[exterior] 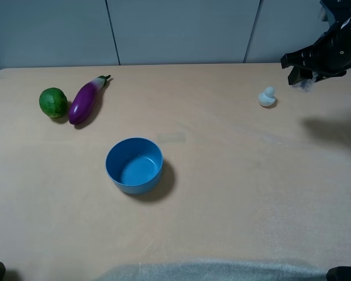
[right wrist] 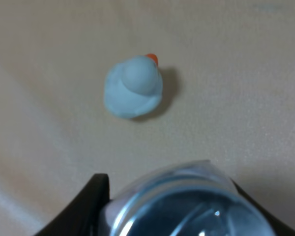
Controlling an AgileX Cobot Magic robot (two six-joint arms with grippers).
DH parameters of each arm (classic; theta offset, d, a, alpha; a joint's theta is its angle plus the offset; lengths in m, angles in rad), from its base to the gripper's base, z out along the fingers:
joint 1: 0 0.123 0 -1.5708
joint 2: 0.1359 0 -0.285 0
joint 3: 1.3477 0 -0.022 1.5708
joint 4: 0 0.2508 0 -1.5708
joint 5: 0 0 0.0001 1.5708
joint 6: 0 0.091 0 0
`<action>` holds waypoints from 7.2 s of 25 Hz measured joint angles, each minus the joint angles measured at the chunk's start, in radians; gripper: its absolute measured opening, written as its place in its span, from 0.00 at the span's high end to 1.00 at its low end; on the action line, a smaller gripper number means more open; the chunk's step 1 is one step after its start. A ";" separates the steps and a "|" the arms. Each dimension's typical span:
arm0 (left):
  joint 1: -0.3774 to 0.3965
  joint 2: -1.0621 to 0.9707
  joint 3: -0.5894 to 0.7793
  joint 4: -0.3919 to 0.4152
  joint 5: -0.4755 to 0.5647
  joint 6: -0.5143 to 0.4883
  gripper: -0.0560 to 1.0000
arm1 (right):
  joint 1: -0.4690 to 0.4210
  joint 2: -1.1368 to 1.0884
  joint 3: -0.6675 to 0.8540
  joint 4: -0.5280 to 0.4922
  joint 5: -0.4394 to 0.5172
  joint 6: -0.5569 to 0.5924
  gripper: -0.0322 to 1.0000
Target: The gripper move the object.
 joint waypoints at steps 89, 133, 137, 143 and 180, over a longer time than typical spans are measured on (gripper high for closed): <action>0.000 0.000 0.000 0.000 0.000 0.000 0.25 | -0.047 0.222 0.011 0.006 -0.191 -0.024 0.31; 0.000 0.000 0.000 0.000 0.000 0.000 0.25 | -0.107 -1.570 0.466 -0.327 0.281 0.282 0.31; 0.000 0.000 0.000 0.000 0.000 0.000 0.25 | -0.123 -1.649 0.498 -0.323 0.331 0.287 0.31; 0.000 0.000 0.000 0.000 0.000 0.000 0.25 | -0.128 -1.721 0.549 -0.318 0.368 0.287 0.31; 0.000 0.000 0.000 0.000 0.000 0.000 0.25 | -0.128 -1.721 0.580 -0.187 0.464 0.085 0.31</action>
